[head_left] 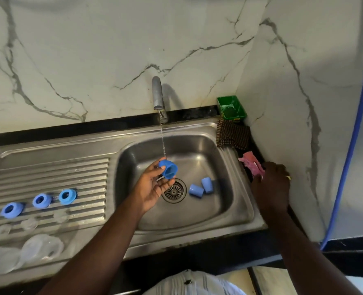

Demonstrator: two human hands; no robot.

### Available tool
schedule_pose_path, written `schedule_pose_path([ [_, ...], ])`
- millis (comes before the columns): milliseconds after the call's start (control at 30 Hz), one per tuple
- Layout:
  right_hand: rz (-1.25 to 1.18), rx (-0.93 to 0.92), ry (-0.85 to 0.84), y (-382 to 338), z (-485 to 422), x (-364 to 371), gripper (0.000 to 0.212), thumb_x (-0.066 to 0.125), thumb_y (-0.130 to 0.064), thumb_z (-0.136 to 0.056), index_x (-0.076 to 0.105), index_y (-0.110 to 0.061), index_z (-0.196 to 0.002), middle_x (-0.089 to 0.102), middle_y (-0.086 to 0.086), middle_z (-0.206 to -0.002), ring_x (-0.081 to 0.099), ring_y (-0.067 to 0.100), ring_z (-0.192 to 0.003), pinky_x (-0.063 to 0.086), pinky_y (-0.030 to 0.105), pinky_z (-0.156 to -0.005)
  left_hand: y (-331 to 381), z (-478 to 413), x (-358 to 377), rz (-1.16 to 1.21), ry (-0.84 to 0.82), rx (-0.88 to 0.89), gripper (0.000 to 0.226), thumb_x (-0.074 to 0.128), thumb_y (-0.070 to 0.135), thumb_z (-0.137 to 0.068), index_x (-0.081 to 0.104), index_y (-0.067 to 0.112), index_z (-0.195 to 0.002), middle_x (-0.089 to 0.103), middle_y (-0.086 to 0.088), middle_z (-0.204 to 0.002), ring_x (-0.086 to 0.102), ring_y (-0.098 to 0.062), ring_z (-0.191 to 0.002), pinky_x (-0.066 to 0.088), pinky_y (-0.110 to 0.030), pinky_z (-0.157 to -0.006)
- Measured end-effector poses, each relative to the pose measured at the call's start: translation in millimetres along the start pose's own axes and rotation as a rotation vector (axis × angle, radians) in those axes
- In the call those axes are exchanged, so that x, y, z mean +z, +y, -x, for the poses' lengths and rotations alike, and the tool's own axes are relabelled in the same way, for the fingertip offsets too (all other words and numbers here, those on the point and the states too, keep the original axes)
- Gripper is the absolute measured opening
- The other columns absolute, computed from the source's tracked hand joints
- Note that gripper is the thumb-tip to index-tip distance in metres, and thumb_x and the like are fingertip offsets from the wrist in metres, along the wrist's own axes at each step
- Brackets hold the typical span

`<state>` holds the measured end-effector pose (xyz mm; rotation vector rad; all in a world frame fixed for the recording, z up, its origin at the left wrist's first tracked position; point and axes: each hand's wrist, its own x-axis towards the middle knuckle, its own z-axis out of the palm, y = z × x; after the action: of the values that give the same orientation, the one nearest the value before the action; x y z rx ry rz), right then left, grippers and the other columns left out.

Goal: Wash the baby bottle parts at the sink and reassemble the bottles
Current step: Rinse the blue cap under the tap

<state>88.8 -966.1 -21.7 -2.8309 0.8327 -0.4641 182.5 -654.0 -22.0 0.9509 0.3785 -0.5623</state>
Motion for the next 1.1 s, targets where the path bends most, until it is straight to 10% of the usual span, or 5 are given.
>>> schedule_pose_path([
  [100, -0.146, -0.204, 0.037, -44, -4, 3, 0.019, 0.056, -0.012, -0.084, 0.066, -0.004, -0.098, 0.066, 0.020, -0.092, 0.063, 0.038, -0.085, 0.052, 0.043, -0.075, 1, -7, -3, -0.078, 0.035, 0.031, 0.033, 0.063, 0.007, -0.092, 0.060, 0.012, -0.125, 0.068, -0.014, -0.117, 0.068, -0.025, -0.099, 0.058, -0.033, -0.082],
  [433, -0.758, -0.141, -0.753, -220, -51, 19, 0.021, 0.055, -0.028, -0.096, 0.072, -0.014, -0.097, 0.070, 0.013, -0.107, 0.064, 0.034, -0.109, 0.046, 0.031, -0.094, 52, -62, 11, -0.183, -0.032, 0.104, 0.029, 0.052, -0.004, -0.096, 0.065, 0.014, -0.115, 0.073, -0.002, -0.102, 0.067, -0.015, -0.095, 0.051, -0.028, -0.087],
  [533, -0.933, -0.033, -0.800, -243, -70, 42, 0.014, 0.058, -0.021, -0.095, 0.071, -0.017, -0.098, 0.070, 0.023, -0.108, 0.067, 0.040, -0.104, 0.050, 0.058, -0.097, 70, -82, 14, -0.199, -0.053, 0.127, 0.031, 0.051, 0.000, -0.098, 0.064, 0.010, -0.124, 0.073, -0.005, -0.111, 0.068, -0.018, -0.103, 0.055, -0.028, -0.084],
  [967, -1.001, 0.183, -0.629, -263, -88, 58, 0.024, 0.075, -0.020, -0.087, 0.065, 0.001, -0.092, 0.072, 0.018, -0.096, 0.074, 0.027, -0.086, 0.061, 0.046, -0.080, 83, -104, 8, -0.257, 0.246, 0.274, 0.018, 0.058, 0.013, -0.100, 0.071, 0.008, -0.110, 0.074, -0.014, -0.105, 0.072, -0.023, -0.094, 0.059, -0.037, -0.090],
  [1100, -1.067, 0.148, -0.665, -261, -84, 62, 0.023, 0.071, -0.016, -0.090, 0.067, -0.006, -0.110, 0.071, 0.014, -0.108, 0.070, 0.028, -0.100, 0.059, 0.044, -0.088, 77, -93, 17, -0.276, 0.084, 0.194, 0.020, 0.057, 0.019, -0.101, 0.068, 0.005, -0.111, 0.073, -0.020, -0.107, 0.071, -0.026, -0.097, 0.058, -0.040, -0.092],
])
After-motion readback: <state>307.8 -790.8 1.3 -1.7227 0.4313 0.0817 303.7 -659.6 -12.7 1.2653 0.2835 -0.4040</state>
